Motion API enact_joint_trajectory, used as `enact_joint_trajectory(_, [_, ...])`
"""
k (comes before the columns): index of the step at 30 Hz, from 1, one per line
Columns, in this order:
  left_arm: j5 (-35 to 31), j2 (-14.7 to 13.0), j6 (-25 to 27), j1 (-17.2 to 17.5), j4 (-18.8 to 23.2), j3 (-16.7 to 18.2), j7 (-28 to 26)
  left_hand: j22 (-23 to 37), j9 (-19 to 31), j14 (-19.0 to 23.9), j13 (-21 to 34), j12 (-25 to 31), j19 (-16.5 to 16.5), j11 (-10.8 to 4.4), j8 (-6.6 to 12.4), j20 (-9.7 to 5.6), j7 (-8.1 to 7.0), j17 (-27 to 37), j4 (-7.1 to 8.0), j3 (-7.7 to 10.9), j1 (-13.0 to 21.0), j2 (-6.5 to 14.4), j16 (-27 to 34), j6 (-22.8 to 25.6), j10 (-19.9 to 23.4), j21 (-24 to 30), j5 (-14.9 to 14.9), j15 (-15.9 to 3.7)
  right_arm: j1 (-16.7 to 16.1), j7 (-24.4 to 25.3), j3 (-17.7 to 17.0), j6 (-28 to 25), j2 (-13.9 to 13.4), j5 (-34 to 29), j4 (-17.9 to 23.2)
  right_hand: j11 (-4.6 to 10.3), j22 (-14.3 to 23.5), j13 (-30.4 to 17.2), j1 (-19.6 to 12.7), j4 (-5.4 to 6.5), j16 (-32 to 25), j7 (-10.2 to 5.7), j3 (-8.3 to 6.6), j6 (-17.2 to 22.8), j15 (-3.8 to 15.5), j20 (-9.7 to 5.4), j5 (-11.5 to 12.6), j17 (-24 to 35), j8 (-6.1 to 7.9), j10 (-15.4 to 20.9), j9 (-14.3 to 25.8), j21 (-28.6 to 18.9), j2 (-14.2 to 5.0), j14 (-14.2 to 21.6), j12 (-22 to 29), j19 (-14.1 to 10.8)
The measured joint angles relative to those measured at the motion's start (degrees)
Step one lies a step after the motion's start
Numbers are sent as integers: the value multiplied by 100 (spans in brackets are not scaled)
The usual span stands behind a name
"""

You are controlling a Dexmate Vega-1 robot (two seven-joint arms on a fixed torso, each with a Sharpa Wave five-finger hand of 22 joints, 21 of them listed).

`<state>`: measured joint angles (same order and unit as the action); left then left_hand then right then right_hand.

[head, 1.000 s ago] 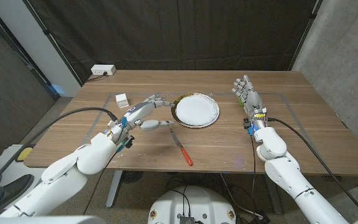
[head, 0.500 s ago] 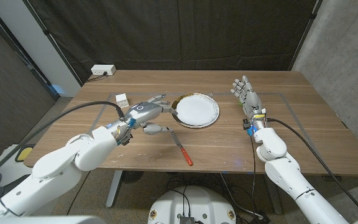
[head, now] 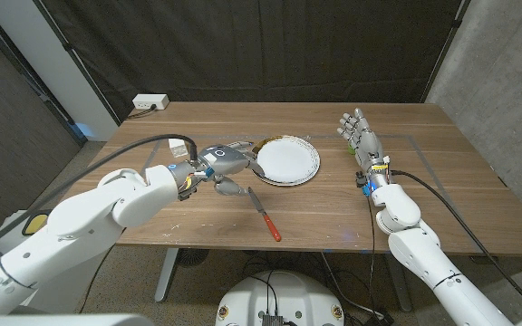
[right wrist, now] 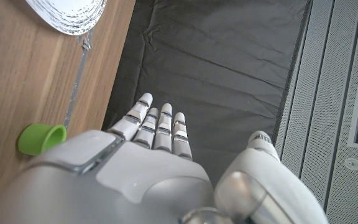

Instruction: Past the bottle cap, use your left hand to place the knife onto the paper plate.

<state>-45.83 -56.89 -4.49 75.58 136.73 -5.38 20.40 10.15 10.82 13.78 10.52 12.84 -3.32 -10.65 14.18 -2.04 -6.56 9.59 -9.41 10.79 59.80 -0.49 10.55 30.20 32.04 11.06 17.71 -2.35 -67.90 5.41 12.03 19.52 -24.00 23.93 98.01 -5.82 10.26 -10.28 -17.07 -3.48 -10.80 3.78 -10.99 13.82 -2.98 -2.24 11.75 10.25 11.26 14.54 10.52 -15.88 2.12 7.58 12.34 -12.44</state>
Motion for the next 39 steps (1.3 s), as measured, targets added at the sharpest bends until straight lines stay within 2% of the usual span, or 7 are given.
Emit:
enact_joint_trajectory(6, [34, -116, -200, -476, -37, -275, 410, 0, 0, 0, 0, -45, 37, -54, -64, 9, -51, 0, 0, 0, 52, -23, 0, -51, -5, 0, -42, 0, -77, 6, -41, 7, -17, 10, 66, 0, 0, 0, 0, 0, 0, 0, 0, 0, 0, 0, -5, 0, 0, 0, 0, 23, 0, 0, 0, 0])
enact_joint_trajectory(10, [138, -163, -354, -819, -131, -493, 651, 0, 0, 0, 30, -45, 46, -84, -66, 0, -29, 0, 17, 17, 101, -35, 0, -73, -36, 0, -42, 0, -148, 25, -71, 35, -23, 11, 121, 0, 0, 0, 0, 0, 0, 0, 0, 0, 0, 0, -44, 0, 0, 0, 0, 23, 0, 0, 0, 0])
enact_joint_trajectory(17, [402, -222, -621, -1194, -242, -736, 1011, 0, -1, 59, 30, -45, 161, -114, -66, 11, -51, 10, 24, 24, 181, -45, 1, -51, 17, 44, -87, 9, -257, 77, -113, 51, -28, 20, 237, 0, 0, 0, 0, 0, 0, 0, 0, 0, 0, 0, -44, 0, 0, 0, 0, 23, 0, 0, 0, 0])
enact_joint_trajectory(26, [537, -276, -792, -1356, -264, -887, 1223, 0, 26, 128, 30, -45, 210, -119, -66, 41, -39, 17, 24, 23, 263, -23, 32, 21, 69, 44, -127, 1, -330, 95, -137, 31, -53, 26, 352, 0, 0, 0, 0, 0, 0, 0, 0, 0, -30, 0, -44, 0, 0, 0, 0, 23, 0, 31, 0, 0])
enact_joint_trajectory(30, [524, -276, -831, -1397, -266, -955, 1264, 0, 26, 158, 29, -84, 250, -119, -66, 82, -39, 17, 74, 22, 285, 0, 32, 21, 69, 44, -127, 30, -354, 97, -154, 35, -61, 25, 376, 0, -1, 0, 0, -1, 0, 0, 1, 0, -30, 0, -44, 0, 0, 0, 0, 23, 0, 31, 0, 0])
enact_joint_trajectory(35, [429, -236, -875, -1466, -289, -1095, 1311, 0, 26, 188, 29, -84, 303, -64, -66, 134, -9, 17, 74, 21, 285, 0, 32, 52, 130, 44, -175, 1, -404, 98, -194, 112, -62, 24, 401, 0, 0, 0, 0, -24, 0, 0, 25, 0, -30, 0, -44, 0, 0, 0, 0, 64, 0, 31, 0, 0])
enact_joint_trajectory(39, [381, -178, -902, -1541, -340, -1226, 1363, 0, 26, 234, 29, -84, 342, -82, -66, 174, -2, 17, 98, -2, 285, 0, 32, 142, 233, 44, -204, 1, -432, 100, -215, 155, -60, 24, 407, 0, 0, 0, 0, -24, 0, 0, 24, 0, -30, 0, -44, 0, 0, 0, 0, 66, 0, 31, 0, 0])
